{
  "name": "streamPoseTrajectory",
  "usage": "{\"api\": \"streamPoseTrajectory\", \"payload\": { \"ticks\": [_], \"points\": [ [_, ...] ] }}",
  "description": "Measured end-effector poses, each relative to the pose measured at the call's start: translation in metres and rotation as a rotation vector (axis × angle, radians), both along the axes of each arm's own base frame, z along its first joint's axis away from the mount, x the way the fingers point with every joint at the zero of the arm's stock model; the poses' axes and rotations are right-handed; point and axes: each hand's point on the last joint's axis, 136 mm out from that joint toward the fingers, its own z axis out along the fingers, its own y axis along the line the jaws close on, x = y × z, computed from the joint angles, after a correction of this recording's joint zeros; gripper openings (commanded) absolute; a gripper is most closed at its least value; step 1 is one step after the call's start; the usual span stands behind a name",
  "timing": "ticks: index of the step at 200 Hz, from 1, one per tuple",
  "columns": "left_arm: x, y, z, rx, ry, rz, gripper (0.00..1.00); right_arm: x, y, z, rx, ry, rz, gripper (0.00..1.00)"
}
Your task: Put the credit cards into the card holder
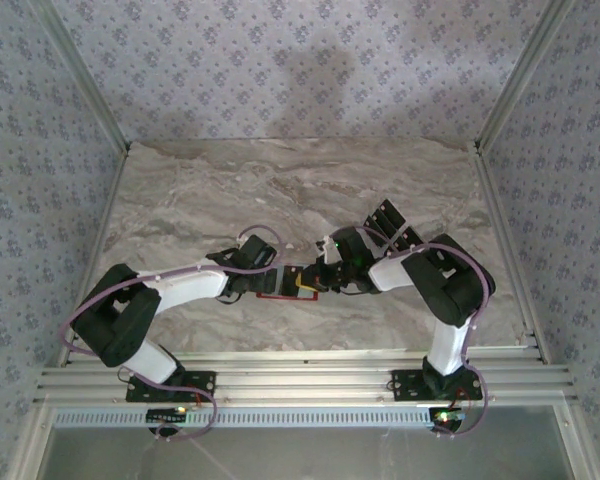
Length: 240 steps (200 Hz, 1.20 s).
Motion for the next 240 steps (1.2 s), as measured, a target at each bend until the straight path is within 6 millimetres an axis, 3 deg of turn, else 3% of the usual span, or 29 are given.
{"api": "streamPoseTrajectory", "payload": {
  "ticks": [191, 240],
  "points": [
    [0.000, 0.000, 0.000, 0.000, 0.000, 0.000, 0.95, 0.007, 0.015, -0.002, 0.003, 0.049, 0.089, 0.00],
    [-0.003, 0.002, 0.002, 0.003, 0.006, 0.004, 0.96, 0.007, 0.017, 0.001, -0.021, 0.045, 0.099, 0.26]
  ]
}}
